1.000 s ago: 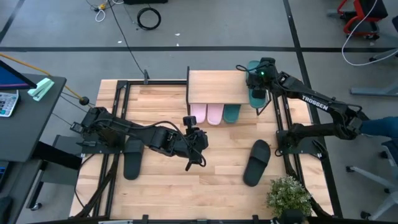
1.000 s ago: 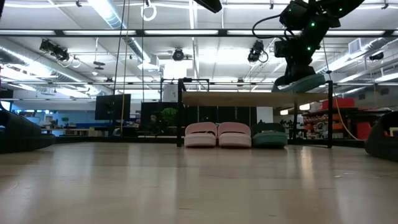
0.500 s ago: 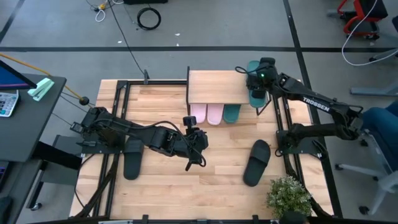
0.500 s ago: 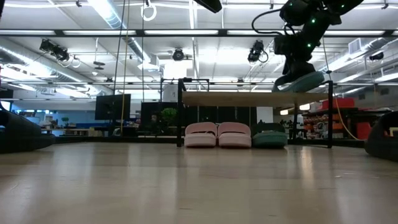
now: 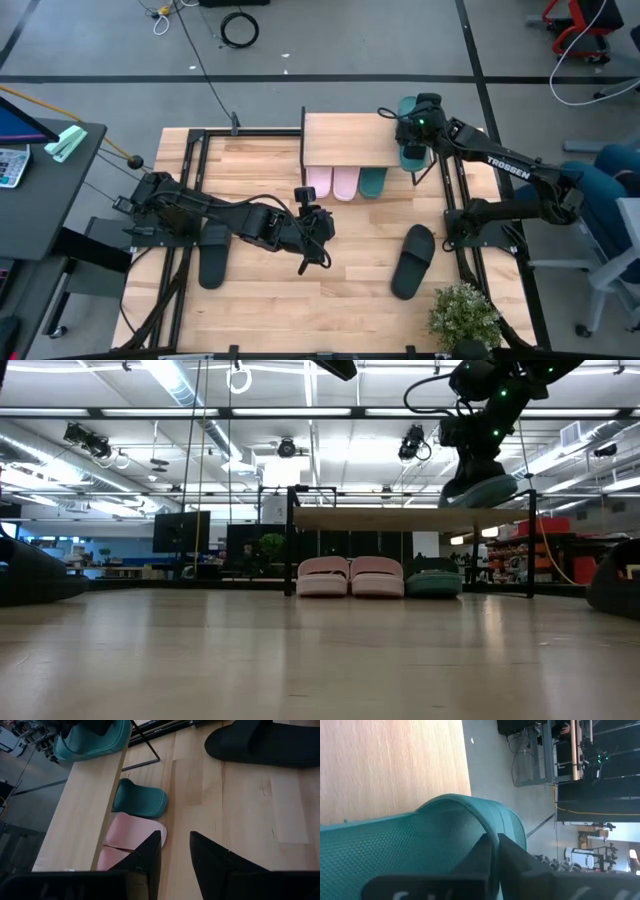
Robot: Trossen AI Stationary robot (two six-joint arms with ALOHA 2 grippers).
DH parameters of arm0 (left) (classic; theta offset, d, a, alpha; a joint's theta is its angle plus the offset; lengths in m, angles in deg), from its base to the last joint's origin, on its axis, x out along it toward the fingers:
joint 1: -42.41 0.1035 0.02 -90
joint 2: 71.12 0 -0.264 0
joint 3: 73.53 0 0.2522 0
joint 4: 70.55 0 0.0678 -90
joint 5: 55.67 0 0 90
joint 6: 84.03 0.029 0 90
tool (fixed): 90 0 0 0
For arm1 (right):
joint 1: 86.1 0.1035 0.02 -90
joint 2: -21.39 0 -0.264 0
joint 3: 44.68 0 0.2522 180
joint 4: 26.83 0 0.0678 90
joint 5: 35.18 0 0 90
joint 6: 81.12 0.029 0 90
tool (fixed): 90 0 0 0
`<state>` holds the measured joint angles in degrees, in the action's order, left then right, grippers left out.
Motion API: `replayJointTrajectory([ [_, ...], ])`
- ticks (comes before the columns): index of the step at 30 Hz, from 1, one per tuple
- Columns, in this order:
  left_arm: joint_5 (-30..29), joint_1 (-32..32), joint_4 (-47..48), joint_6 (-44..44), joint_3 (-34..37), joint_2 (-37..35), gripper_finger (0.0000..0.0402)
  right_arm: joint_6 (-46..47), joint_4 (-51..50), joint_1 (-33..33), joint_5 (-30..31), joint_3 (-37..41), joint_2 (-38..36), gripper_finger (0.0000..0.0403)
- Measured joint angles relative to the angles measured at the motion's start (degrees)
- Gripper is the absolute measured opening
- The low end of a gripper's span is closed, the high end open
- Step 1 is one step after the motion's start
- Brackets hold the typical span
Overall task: Pick and place slides into the shelf
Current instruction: Put the dark green slide on the shelf
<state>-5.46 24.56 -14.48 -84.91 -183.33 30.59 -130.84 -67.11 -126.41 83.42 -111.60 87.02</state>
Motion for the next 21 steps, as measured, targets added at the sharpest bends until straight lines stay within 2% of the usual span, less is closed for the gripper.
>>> replayJointTrajectory([
  [5,0.0,0.0,0.0,0.0,0.0,0.0,0.0107,-0.3,0.5,0.5,-0.7,0.0,0.0,0.002],
  [10,0.0,0.0,0.0,0.0,0.0,0.0,0.0107,-1.1,0.7,0.5,-5.1,0.0,0.0,0.0013],
  [21,0.0,0.0,0.0,0.0,0.0,0.0,0.0107,-1.4,-2.3,-1.6,-3.5,0.0,0.0,0.0014],
])
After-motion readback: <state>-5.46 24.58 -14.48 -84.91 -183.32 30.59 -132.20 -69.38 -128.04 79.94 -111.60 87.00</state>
